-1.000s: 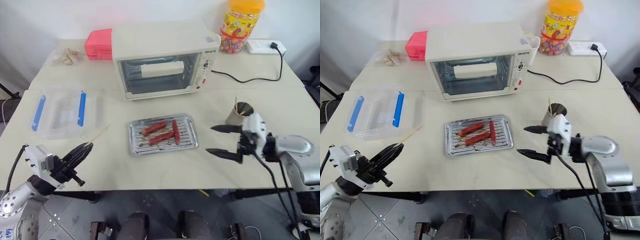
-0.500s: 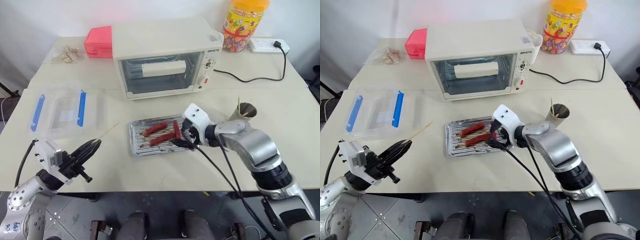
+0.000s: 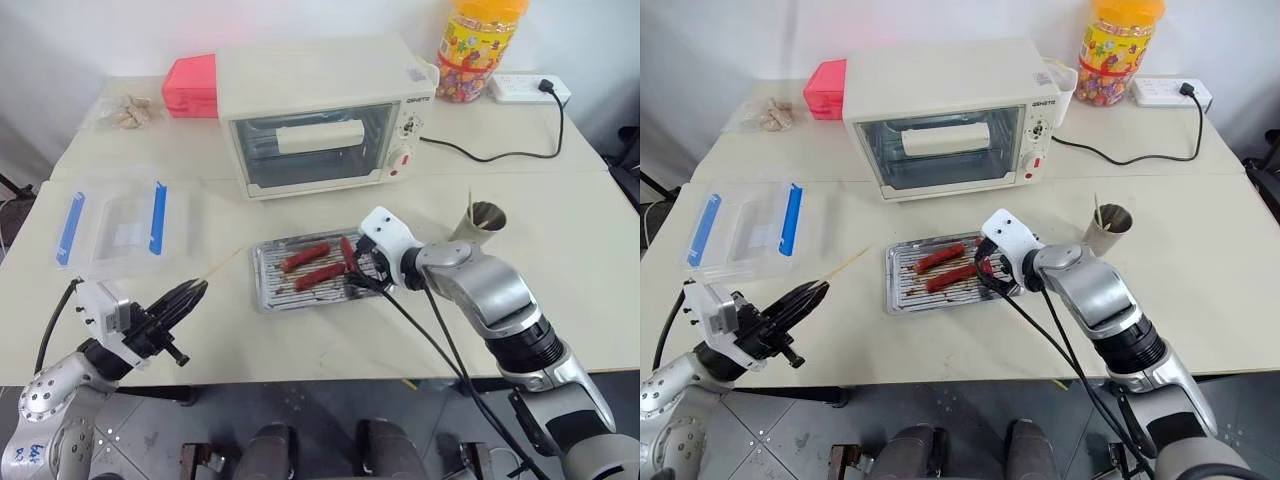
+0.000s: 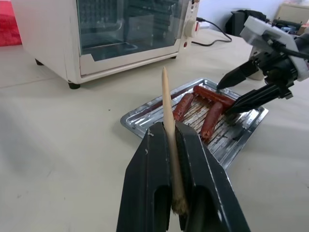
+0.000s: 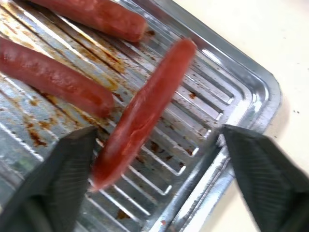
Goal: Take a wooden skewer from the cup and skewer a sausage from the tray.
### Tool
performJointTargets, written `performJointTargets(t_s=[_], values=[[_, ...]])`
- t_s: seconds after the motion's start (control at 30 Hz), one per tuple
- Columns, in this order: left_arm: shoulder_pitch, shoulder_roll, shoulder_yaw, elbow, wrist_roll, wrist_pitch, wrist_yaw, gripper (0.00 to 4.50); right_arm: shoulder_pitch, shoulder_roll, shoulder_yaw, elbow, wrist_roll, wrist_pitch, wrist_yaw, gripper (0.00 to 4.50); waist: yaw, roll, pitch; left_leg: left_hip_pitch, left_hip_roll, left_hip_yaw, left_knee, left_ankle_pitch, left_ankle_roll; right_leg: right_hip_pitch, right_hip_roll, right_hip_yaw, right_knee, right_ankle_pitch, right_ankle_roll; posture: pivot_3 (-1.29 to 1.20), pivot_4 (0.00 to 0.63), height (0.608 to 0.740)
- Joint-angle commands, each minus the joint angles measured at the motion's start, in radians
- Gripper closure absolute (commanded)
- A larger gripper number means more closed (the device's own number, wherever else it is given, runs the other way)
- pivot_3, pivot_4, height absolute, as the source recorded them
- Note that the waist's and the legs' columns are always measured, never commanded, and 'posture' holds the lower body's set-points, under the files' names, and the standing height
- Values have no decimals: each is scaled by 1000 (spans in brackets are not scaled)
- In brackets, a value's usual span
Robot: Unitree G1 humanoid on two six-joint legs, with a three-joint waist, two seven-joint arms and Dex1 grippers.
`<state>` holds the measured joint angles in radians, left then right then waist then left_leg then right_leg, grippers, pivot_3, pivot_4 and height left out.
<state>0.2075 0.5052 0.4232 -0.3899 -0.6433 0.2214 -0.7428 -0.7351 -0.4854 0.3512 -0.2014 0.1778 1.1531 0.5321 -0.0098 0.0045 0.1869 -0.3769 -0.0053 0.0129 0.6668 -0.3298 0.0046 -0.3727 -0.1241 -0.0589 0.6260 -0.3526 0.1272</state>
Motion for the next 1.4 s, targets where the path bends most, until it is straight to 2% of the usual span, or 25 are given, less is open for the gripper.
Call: performJointTargets(t_s=[0.03,0.27,0.47,0.63,0.73,0.83,0.9,1.1,1.4], values=[[-4,11,6,-23,-12,-7,-6,4500,-14,-7,-3,-3,-11,-16,3,1633,-2,0,0,0,0,0,0,0,0,0,0,0,0,0,0,0,150,740],[-9,12,4,-18,-11,-8,-9,4500,-18,-25,-2,-2,-7,-56,38,4067,-6,0,0,0,0,0,0,0,0,0,0,0,0,0,0,0,150,740],[-3,12,3,-17,-9,-10,-14,4500,-19,-78,-17,4,-11,-158,102,4067,-15,0,0,0,0,0,0,0,0,0,0,0,0,0,0,0,150,740],[5,22,-2,-23,-20,0,-40,4500,11,-186,-113,15,30,-404,254,4067,-16,0,0,-1,0,0,-1,0,0,-1,0,0,0,0,0,0,150,740],[10,54,-19,-34,-34,21,-88,4500,46,-242,-202,63,88,-686,437,4067,-14,-1,1,-1,0,0,0,0,0,0,1,-1,-1,0,0,0,150,740],[3,117,-65,-36,-12,24,-176,4500,74,-276,-267,140,162,-1005,693,4067,-16,-1,1,-1,0,0,0,0,0,1,3,0,-2,0,0,0,150,740],[-12,151,-102,-31,3,21,-220,4500,78,-271,-304,190,231,-1116,836,4067,-17,-2,1,0,1,0,0,0,0,1,5,0,-2,0,0,0,150,740],[-121,179,-225,-22,22,41,-259,4500,49,-345,-217,267,166,-1155,1023,4067,-17,-1,1,2,2,0,0,0,0,4,4,0,-3,0,0,0,150,740],[-218,185,-296,-2,24,74,-285,4500,59,-375,-151,191,48,-1090,973,4067,-16,-1,1,2,2,-1,0,0,0,4,4,-1,-3,0,0,0,150,740]])
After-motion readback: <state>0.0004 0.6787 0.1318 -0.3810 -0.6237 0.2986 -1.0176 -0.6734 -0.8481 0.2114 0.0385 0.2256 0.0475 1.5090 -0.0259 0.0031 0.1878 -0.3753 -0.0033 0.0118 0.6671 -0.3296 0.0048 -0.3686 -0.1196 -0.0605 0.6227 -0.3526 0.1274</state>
